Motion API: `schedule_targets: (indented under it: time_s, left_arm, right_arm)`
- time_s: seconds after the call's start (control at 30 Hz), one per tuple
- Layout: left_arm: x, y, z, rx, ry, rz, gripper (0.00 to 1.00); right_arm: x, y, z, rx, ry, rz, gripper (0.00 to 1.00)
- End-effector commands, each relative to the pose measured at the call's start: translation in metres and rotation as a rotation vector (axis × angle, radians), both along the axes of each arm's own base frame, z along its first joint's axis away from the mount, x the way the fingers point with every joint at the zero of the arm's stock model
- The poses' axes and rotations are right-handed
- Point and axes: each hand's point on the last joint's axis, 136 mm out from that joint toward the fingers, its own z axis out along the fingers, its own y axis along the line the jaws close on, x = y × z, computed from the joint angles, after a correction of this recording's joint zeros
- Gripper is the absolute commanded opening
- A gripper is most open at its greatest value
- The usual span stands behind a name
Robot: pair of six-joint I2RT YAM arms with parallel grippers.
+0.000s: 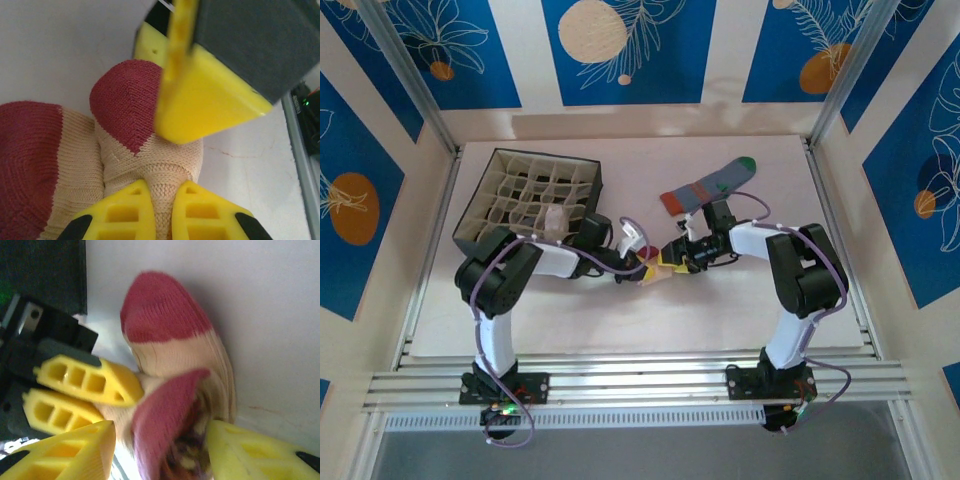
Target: Roll the socks
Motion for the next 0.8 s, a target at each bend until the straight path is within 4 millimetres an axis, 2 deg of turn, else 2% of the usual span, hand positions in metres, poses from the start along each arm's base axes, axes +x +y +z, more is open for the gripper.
schedule_targets:
  time_s: [0.0, 0.37, 0.6, 0.77]
  left_arm:
    - [-0.012, 0.032, -0.057, 0.129, 0.27, 0.133, 0.0]
    - [-0.014, 0.037, -0.073, 0.188, 0.396, 0.12, 0.0]
    - [-0.014, 0.032, -0.065, 0.175, 0.373, 0.076, 0.01]
    - [-0.009, 0.029, -0.056, 0.187, 0.286, 0.052, 0.07]
  right_arm:
    - [-0.01, 0.006, -0.002, 0.067, 0.021, 0.031, 0.47]
    - [-0.012, 0.011, -0.013, 0.052, 0.028, 0.05, 0.44]
    - [-0.008, 0.011, -0.025, -0.019, 0.042, 0.061, 0.4]
    - [-0.023, 0.002, -0.055, -0.122, 0.185, 0.069, 0.22]
